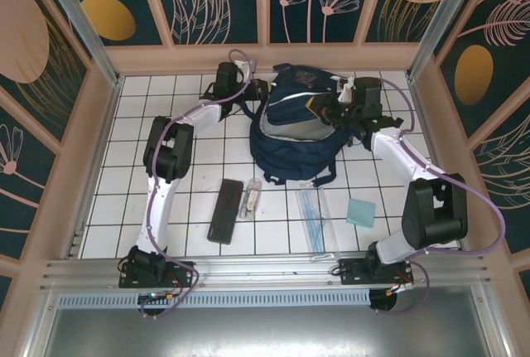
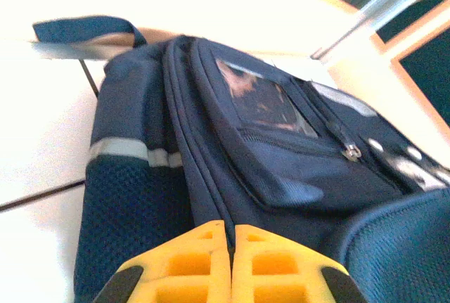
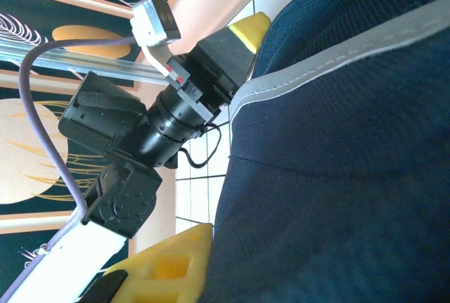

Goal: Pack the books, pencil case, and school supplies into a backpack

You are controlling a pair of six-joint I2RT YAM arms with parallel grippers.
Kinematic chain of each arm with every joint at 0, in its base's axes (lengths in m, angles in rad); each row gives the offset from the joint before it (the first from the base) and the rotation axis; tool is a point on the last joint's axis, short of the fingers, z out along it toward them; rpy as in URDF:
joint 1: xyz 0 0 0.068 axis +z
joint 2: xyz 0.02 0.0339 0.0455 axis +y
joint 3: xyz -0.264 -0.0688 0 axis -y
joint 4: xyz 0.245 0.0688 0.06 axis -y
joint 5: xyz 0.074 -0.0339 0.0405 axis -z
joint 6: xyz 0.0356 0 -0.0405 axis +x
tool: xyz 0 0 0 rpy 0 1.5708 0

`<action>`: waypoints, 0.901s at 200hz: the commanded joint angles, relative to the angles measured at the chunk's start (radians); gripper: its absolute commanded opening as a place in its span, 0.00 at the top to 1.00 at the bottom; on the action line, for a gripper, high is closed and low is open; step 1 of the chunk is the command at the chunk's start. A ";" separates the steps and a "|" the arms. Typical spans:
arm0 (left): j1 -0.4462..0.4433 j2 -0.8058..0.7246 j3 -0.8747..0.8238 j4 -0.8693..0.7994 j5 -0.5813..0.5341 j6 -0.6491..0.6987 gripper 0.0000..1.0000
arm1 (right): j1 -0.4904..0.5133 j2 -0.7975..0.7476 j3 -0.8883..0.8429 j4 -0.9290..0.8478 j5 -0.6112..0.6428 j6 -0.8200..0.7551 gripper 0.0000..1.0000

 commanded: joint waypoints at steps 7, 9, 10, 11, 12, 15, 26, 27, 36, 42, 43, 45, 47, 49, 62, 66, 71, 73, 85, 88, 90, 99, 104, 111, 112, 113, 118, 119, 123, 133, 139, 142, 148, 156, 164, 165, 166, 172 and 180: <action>0.057 0.076 0.102 -0.017 -0.232 -0.035 1.00 | 0.020 -0.025 0.070 0.049 -0.223 -0.018 1.00; 0.057 0.078 0.105 -0.022 -0.233 -0.038 1.00 | 0.021 -0.024 0.071 0.050 -0.221 -0.019 1.00; 0.056 0.077 0.107 -0.025 -0.235 -0.038 1.00 | 0.021 -0.023 0.071 0.049 -0.221 -0.019 1.00; 0.057 0.077 0.107 -0.028 -0.237 -0.039 1.00 | 0.021 -0.023 0.071 0.048 -0.221 -0.019 1.00; 0.057 0.077 0.107 -0.030 -0.240 -0.040 1.00 | 0.020 -0.022 0.071 0.048 -0.220 -0.019 1.00; 0.056 0.076 0.107 -0.034 -0.249 -0.043 1.00 | 0.020 -0.020 0.071 0.048 -0.219 -0.020 1.00; 0.058 0.064 0.095 -0.054 -0.310 -0.048 1.00 | 0.021 -0.013 0.071 0.056 -0.218 -0.018 1.00; 0.058 0.062 0.094 -0.054 -0.316 -0.048 1.00 | 0.022 -0.012 0.072 0.056 -0.218 -0.018 1.00; 0.059 0.054 0.095 -0.089 -0.362 -0.048 1.00 | 0.024 -0.009 0.074 0.053 -0.204 -0.020 1.00; 0.058 0.048 0.098 -0.110 -0.365 -0.043 1.00 | 0.024 -0.006 0.076 0.046 -0.194 -0.029 1.00; 0.058 0.046 0.098 -0.113 -0.365 -0.042 1.00 | 0.023 -0.006 0.077 0.044 -0.192 -0.030 1.00; 0.060 0.042 0.098 -0.119 -0.365 -0.043 1.00 | 0.023 -0.004 0.078 0.041 -0.189 -0.033 1.00; 0.060 0.037 0.097 -0.127 -0.365 -0.042 0.99 | 0.024 -0.004 0.078 0.037 -0.184 -0.037 1.00; 0.061 0.033 0.096 -0.134 -0.364 -0.043 0.96 | 0.023 -0.003 0.080 0.032 -0.179 -0.041 1.00; 0.060 -0.006 0.085 -0.185 -0.365 -0.044 0.60 | 0.026 0.006 0.084 0.021 -0.165 -0.052 1.00; 0.061 -0.024 0.081 -0.206 -0.366 -0.041 0.46 | 0.028 0.011 0.087 0.022 -0.166 -0.053 1.00; 0.060 -0.046 0.069 -0.229 -0.365 -0.034 0.33 | 0.029 0.017 0.089 0.024 -0.167 -0.053 1.00; 0.061 -0.060 0.060 -0.236 -0.364 -0.027 0.30 | 0.030 0.021 0.090 0.025 -0.167 -0.054 1.00; 0.059 -0.152 -0.023 -0.242 -0.341 0.004 0.15 | 0.038 0.044 0.101 0.033 -0.173 -0.057 1.00; 0.058 -0.180 -0.053 -0.236 -0.334 0.010 0.10 | 0.040 0.051 0.109 0.030 -0.175 -0.060 1.00; 0.059 -0.199 -0.074 -0.229 -0.329 0.014 0.07 | 0.041 0.056 0.114 0.028 -0.176 -0.061 1.00; 0.058 -0.290 -0.180 -0.191 -0.300 0.036 0.01 | 0.046 0.078 0.137 0.024 -0.185 -0.062 1.00; 0.054 -0.340 -0.241 -0.167 -0.282 0.050 0.01 | 0.047 0.090 0.150 0.022 -0.188 -0.064 1.00; 0.047 -0.409 -0.326 -0.133 -0.263 0.077 0.01 | 0.052 0.106 0.170 0.016 -0.191 -0.064 1.00; 0.045 -0.419 -0.337 -0.129 -0.260 0.081 0.01 | 0.052 0.109 0.173 0.015 -0.191 -0.064 1.00; 0.043 -0.429 -0.348 -0.126 -0.258 0.086 0.01 | 0.052 0.112 0.176 0.014 -0.192 -0.063 1.00; 0.033 -0.476 -0.398 -0.108 -0.251 0.108 0.01 | 0.054 0.122 0.191 0.009 -0.192 -0.064 1.00; 0.032 -0.484 -0.408 -0.104 -0.249 0.114 0.01 | 0.054 0.123 0.194 0.007 -0.193 -0.064 1.00; 0.023 -0.515 -0.446 -0.093 -0.243 0.137 0.01 | 0.054 0.131 0.207 0.001 -0.194 -0.066 1.00; -0.011 -0.590 -0.515 -0.082 -0.253 0.196 0.01 | 0.056 0.157 0.249 -0.016 -0.204 -0.070 1.00; -0.033 -0.623 -0.550 -0.085 -0.274 0.235 0.01 | 0.057 0.171 0.272 -0.031 -0.210 -0.074 1.00; -0.045 -0.641 -0.564 -0.085 -0.287 0.253 0.01 | 0.057 0.180 0.285 -0.040 -0.212 -0.079 1.00; -0.070 -0.671 -0.591 -0.091 -0.311 0.286 0.01 | 0.058 0.196 0.314 -0.063 -0.218 -0.086 1.00; -0.095 -0.704 -0.621 -0.093 -0.332 0.320 0.01 | 0.059 0.217 0.349 -0.086 -0.224 -0.097 1.00; -0.114 -0.736 -0.658 -0.083 -0.334 0.345 0.01 | 0.060 0.241 0.389 -0.117 -0.236 -0.115 1.00; -0.115 -0.745 -0.662 -0.081 -0.334 0.347 0.01 | 0.061 0.244 0.394 -0.122 -0.237 -0.118 1.00; -0.118 -0.751 -0.667 -0.080 -0.334 0.350 0.01 | 0.060 0.247 0.400 -0.128 -0.239 -0.121 1.00; -0.126 -0.773 -0.695 -0.070 -0.333 0.363 0.01 | 0.061 0.268 0.438 -0.169 -0.243 -0.139 1.00; -0.136 -0.801 -0.725 -0.064 -0.328 0.386 0.01 | 0.062 0.297 0.477 -0.217 -0.246 -0.162 1.00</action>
